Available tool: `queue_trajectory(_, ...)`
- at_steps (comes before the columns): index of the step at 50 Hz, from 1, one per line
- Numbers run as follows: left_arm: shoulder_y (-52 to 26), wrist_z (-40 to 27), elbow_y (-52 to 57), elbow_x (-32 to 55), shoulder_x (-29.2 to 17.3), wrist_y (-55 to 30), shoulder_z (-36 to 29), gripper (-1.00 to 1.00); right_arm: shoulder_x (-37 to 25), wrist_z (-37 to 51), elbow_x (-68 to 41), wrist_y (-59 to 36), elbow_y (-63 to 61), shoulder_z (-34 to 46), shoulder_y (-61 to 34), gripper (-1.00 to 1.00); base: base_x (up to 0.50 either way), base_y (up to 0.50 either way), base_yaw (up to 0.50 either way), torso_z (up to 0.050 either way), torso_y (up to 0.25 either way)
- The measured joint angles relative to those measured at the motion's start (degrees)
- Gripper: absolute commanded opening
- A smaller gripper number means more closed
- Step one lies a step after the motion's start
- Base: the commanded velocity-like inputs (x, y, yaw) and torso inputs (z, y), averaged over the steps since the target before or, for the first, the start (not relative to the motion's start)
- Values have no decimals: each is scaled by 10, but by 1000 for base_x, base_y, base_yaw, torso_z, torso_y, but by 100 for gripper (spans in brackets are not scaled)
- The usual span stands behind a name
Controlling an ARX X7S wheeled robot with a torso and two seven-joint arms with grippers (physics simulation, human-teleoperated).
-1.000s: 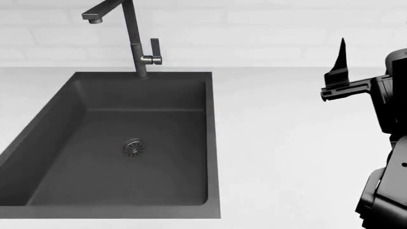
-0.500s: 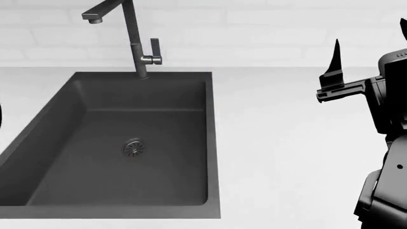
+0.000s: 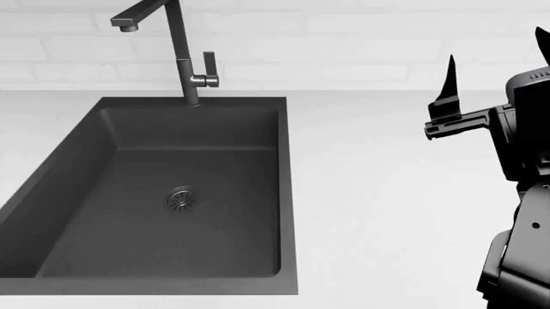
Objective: A wet mug is on the counter and needs to be dried. Pick it up and place it upside down in the open cabinet.
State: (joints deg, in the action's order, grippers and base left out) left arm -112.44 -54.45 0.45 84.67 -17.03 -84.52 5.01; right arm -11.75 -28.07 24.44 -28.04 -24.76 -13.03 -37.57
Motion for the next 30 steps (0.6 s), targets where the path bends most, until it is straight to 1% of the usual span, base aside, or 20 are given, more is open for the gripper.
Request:
queue_trajectory(4,16,-78,18,118,-6,15,-4,100,-1,1,-1,-1,0,1,0,100,0,0,0,0,0)
queue_trajectory(8,34,-139,39,212,-12,34,-12,100,-2,2,-2,-1,1,2,0,100,0,0,0,0,0)
queue_trajectory(12,54,-187,62,284,-18,55,-21,100,-3,4,-4,-1,1,2,1,100,0,0,0,0,0)
queue_trajectory(16,78,-220,85,335,-22,71,-29,100,-4,5,-5,-1,1,2,1,100,0,0,0,0,0)
queue_trajectory(20,109,-238,104,360,-24,79,-30,100,-5,6,-7,-2,0,2,2,100,0,0,0,0,0)
queue_trajectory(23,139,-240,115,361,-23,77,-27,100,-5,6,-7,-3,-2,3,3,100,0,0,0,0,0)
queue_trajectory(30,218,-201,133,306,-10,53,-6,100,-5,7,-8,-7,-6,5,4,100,0,0,0,0,0)
